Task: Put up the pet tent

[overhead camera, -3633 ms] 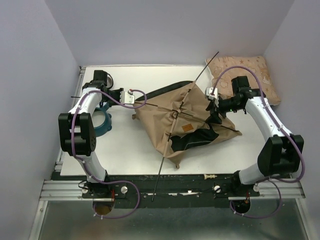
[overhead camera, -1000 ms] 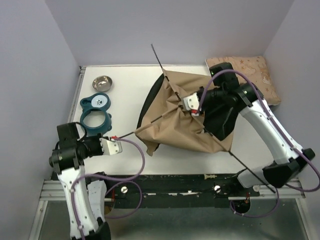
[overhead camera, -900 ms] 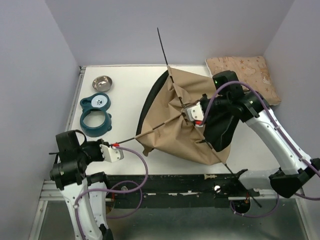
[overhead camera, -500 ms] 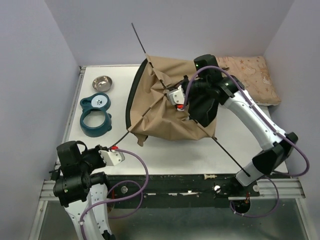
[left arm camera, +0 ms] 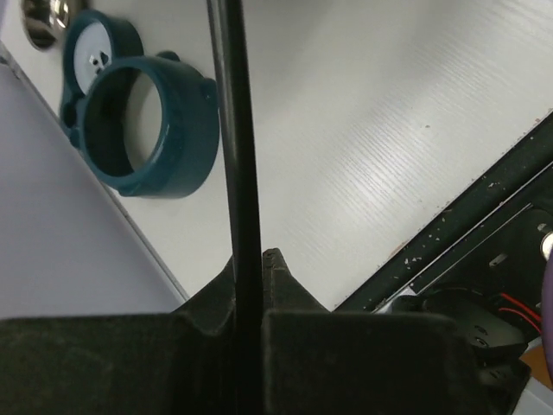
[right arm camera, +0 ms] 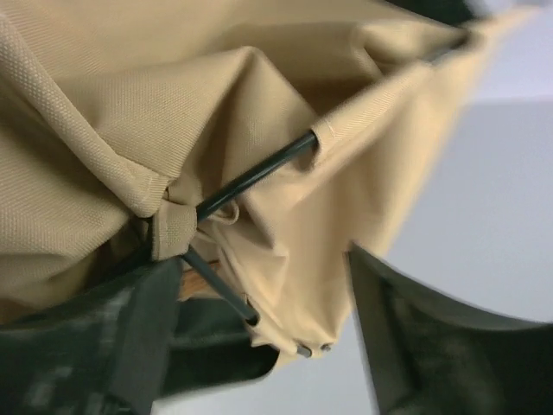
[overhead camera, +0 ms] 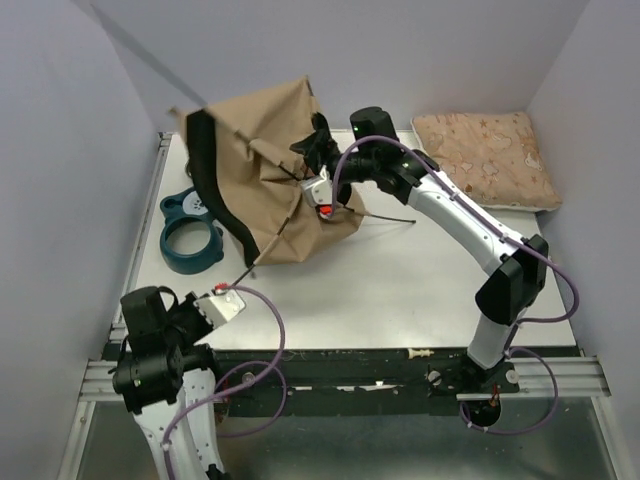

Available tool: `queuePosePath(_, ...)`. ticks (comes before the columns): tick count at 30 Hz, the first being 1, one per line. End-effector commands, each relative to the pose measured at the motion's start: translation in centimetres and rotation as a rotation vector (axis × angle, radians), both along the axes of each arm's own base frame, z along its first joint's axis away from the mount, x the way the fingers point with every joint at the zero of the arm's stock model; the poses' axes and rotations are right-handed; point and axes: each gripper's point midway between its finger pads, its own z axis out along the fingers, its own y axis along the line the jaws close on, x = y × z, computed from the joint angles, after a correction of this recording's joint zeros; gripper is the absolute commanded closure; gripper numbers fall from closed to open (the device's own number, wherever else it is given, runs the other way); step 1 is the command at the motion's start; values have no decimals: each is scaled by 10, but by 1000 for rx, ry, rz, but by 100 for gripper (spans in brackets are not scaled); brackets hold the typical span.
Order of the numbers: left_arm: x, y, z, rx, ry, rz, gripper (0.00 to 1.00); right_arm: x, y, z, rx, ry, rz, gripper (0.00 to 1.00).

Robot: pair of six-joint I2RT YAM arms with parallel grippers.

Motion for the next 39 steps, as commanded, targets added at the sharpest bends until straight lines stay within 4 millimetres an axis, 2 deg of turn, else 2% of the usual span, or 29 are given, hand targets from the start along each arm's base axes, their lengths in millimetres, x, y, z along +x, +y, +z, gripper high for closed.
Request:
queuePosePath(1, 51, 19, 14, -76, 6, 112, 100, 26, -58, -39, -65, 50, -157, 0)
queuePosePath(3, 62, 13, 13, -127, 55, 82, 100, 55, -111, -38, -54, 101, -319, 0)
queuePosePath(5, 71, 6, 11, -187, 87, 59, 100, 65, -153, -27, -26, 170, -437, 0)
queuePosePath(7, 81, 2, 10, -230, 106, 50, 100, 64, -184, -14, -1, 240, -516, 0)
queuePosePath(9, 94, 6, 9, -256, 121, 83, 100, 57, -208, -9, 20, 313, -588, 0)
queuePosePath(12, 98, 4, 8, -271, 154, 68, 100, 30, -227, -6, 98, 531, -664, 0)
queuePosePath(14, 90, -9, 13, -305, 169, 1, 100, -4, -221, -10, 120, 746, -649, 0)
queuePosePath(17, 81, -29, 20, -368, 184, -92, 100, -60, -198, -7, 195, 1084, -556, 3)
queuePosePath(19, 80, -40, 22, -401, 198, -131, 100, -86, -182, -15, 178, 1175, -521, 5)
queuePosePath(21, 79, -52, 19, -421, 231, -179, 100, -101, -163, -22, 146, 1129, -475, 5)
queuePosePath(24, 87, -70, 10, -419, 294, -203, 100, -101, -138, -31, 107, 1013, -436, 5)
queuePosePath(26, 94, -83, 6, -415, 324, -212, 100, -97, -122, -35, 72, 1002, -419, 11)
queuePosePath(29, 104, -96, 10, -474, 362, -190, 100, -86, -103, -38, 43, 959, -409, 17)
queuePosePath(31, 104, -103, 13, -504, 389, -215, 100, -82, -92, -37, 54, 845, -384, 19)
queuePosePath(33, 102, -108, 12, -502, 391, -247, 100, -84, -87, -41, 35, 759, -332, 21)
queuePosePath(36, 101, -107, 11, -474, 353, -268, 100, -82, -89, -53, -59, 698, -306, 31)
queuePosePath(39, 100, -107, 9, -438, 324, -299, 100, -80, -91, -69, -133, 670, -288, 31)
